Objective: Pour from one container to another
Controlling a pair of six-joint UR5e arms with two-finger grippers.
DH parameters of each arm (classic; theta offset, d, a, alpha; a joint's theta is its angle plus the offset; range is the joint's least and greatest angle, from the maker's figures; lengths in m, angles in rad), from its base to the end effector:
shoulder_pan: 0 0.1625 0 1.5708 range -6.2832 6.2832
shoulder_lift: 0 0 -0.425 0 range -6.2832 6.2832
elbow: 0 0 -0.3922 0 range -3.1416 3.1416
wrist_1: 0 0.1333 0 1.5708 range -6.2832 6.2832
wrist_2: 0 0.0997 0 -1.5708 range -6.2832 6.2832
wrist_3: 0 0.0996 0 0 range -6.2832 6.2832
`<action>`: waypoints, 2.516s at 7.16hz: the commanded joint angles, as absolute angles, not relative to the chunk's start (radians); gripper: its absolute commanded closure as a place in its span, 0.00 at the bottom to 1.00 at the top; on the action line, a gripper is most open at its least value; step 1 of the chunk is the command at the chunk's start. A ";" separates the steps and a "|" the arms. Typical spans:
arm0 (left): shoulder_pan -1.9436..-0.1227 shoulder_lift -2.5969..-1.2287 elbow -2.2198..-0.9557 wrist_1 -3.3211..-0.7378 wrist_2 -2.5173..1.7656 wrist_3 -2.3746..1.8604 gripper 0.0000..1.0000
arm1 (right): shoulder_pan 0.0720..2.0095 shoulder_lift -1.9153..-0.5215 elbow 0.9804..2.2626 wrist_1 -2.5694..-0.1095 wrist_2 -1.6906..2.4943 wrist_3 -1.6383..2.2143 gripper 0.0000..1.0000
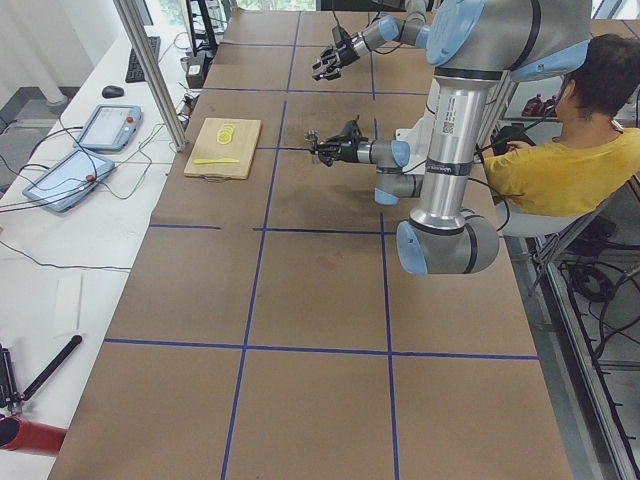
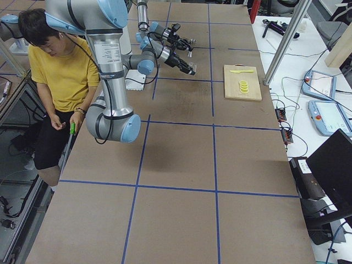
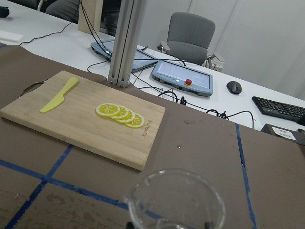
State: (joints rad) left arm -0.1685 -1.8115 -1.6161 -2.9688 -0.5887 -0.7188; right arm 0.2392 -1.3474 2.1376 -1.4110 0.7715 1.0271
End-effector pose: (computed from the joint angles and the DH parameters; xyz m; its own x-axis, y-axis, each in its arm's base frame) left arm 0.4776 -0.3005 0.3593 0.6098 0.3202 -0.7250 0.6816 0.2549 0.6859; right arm -0.4223 -0.3137 0.2576 0.8621 -0.1610 0.4804 -0.3338 0.5327 0.7776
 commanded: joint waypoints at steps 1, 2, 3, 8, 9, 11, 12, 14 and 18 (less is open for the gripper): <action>-0.169 -1.566 -1.611 -3.164 -0.514 -0.721 1.00 | 0.238 -1.510 2.135 -1.221 0.787 1.077 1.00; -0.169 -1.515 -1.561 -3.213 -0.439 -0.722 1.00 | 0.238 -1.543 2.117 -1.136 0.787 1.077 1.00; -0.167 -1.506 -1.496 -3.294 -0.421 -0.735 1.00 | 0.238 -1.543 2.111 -1.135 0.787 1.077 1.00; -0.158 -1.468 -1.440 -3.300 -0.469 -0.798 1.00 | 0.236 -1.542 2.103 -1.135 0.785 1.078 1.00; -0.153 -1.450 -1.431 -3.298 -0.479 -0.798 1.00 | 0.236 -1.542 2.105 -1.135 0.785 1.078 1.00; -0.144 -1.447 -1.422 -3.298 -0.494 -0.799 1.00 | 0.236 -1.540 2.105 -1.135 0.785 1.078 1.00; -0.138 -1.447 -1.420 -3.298 -0.494 -0.802 1.00 | 0.236 -1.539 2.105 -1.135 0.785 1.078 1.00; -0.127 -1.448 -1.419 -3.297 -0.492 -0.865 1.00 | 0.236 -1.532 2.103 -1.135 0.785 1.078 1.00; -0.114 -1.453 -1.405 -3.298 -0.483 -0.874 1.00 | 0.235 -1.528 2.099 -1.135 0.785 1.078 1.00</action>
